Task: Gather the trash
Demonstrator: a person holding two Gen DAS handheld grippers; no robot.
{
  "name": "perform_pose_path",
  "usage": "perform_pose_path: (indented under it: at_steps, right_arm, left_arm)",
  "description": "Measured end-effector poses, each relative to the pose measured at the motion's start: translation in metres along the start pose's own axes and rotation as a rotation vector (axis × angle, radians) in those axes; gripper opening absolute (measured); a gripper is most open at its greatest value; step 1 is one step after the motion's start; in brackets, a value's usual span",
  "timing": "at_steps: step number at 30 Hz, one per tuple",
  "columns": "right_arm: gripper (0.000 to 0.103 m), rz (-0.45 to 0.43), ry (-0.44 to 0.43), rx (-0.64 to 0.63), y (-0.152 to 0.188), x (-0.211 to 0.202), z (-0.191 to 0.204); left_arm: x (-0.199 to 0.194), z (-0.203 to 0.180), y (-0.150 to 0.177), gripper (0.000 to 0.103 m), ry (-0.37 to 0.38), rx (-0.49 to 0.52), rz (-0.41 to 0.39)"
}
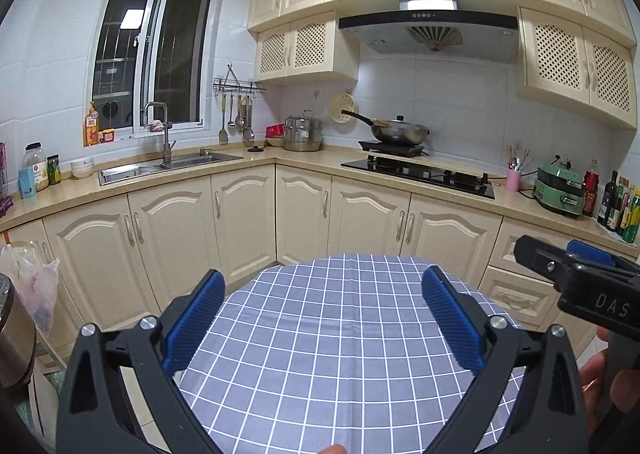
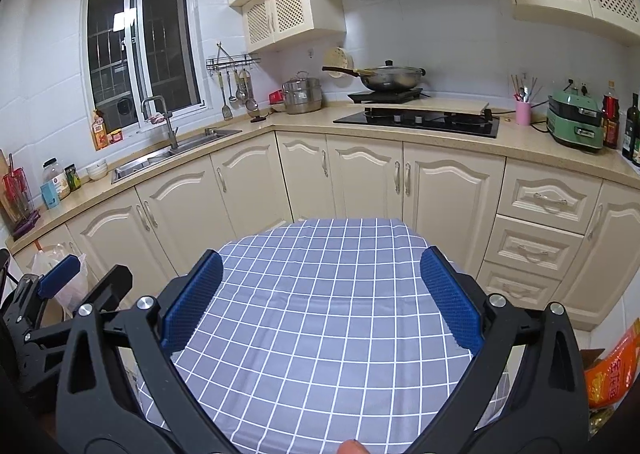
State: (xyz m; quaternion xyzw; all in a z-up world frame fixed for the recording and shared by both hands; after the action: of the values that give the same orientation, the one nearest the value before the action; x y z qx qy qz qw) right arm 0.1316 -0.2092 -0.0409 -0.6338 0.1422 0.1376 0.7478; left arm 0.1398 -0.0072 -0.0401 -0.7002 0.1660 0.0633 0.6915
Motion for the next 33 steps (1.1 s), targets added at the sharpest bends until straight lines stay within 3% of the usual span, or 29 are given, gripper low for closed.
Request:
perform_pose_path:
  at_steps: [33]
  right_arm:
    - [0.097,-0.04,-0.004,-0.047,-0.014,-0.001,0.023]
  left_arm:
    - [-0.02,0.017,-0.019,0.097,-0.043,-0.012,-0.056]
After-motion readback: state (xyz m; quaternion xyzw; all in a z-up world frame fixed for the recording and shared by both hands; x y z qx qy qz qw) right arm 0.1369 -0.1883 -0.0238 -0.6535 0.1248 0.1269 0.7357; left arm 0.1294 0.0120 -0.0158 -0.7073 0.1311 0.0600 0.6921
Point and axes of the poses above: each gripper's, at about its wrist camera, not at the fingertips, and x roughly the way its jaws point, z to its left, y to its underside, the point moved 7 cm from there along x, roughly the way its jaws point, and after that the axes turned 1 degree about x, right-handed, at the moved point
